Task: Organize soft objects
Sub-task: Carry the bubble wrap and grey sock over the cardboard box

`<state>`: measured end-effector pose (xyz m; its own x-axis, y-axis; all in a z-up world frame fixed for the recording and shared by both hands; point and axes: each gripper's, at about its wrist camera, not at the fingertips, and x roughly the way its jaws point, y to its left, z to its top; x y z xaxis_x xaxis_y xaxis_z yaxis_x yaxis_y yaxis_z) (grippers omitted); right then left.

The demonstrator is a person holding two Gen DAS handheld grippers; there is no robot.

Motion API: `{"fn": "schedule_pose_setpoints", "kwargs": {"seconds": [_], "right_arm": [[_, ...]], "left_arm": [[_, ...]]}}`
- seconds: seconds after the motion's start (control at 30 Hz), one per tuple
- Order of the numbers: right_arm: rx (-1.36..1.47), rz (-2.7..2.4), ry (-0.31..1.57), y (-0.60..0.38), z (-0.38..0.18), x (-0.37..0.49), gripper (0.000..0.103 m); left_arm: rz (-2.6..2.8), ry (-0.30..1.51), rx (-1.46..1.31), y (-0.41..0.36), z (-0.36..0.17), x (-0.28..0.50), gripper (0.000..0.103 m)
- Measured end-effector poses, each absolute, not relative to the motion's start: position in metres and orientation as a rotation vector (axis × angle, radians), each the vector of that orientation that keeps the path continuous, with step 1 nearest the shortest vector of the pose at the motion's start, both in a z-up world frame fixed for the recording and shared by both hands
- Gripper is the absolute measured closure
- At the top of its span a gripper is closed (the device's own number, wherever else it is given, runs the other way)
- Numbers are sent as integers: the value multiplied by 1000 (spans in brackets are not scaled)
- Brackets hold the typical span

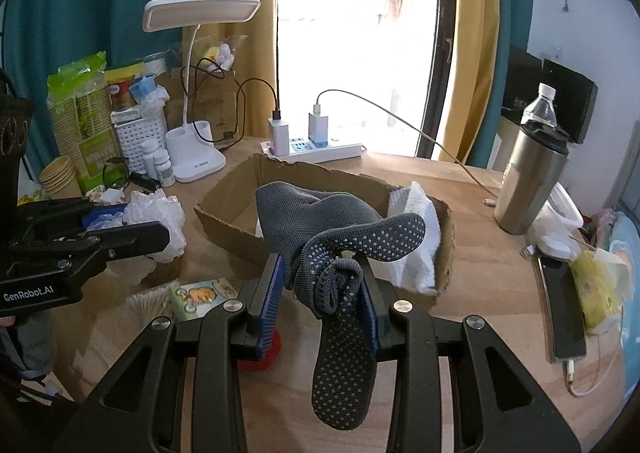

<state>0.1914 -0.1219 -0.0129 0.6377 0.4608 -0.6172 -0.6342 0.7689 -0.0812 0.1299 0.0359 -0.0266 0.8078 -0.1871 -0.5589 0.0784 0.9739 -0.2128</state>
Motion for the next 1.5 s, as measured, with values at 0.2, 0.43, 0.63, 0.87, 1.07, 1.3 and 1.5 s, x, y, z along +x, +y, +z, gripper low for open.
{"fn": "schedule_pose_setpoints", "kwargs": {"seconds": [0.2, 0.43, 0.63, 0.87, 1.07, 1.3, 1.5], "right_arm": [[-309, 645, 615, -109, -12, 205, 66], [-308, 661, 617, -94, -13, 220, 66], [-302, 679, 627, -85, -17, 233, 66], [-295, 699, 640, -80, -23, 245, 66], [-280, 706, 661, -81, -32, 259, 66], [-264, 679, 684, -90, -43, 276, 66], [-243, 606, 724, -108, -51, 296, 66]], "left_arm": [[-135, 615, -198, 48, -28, 140, 70], [-133, 620, -208, 59, -29, 151, 70], [-127, 618, -239, 69, -29, 159, 70], [-95, 629, -244, 77, -33, 171, 70], [-77, 635, -233, 78, -36, 186, 70], [-70, 649, -216, 74, -38, 202, 70], [-63, 667, -192, 69, -42, 215, 70]]}}
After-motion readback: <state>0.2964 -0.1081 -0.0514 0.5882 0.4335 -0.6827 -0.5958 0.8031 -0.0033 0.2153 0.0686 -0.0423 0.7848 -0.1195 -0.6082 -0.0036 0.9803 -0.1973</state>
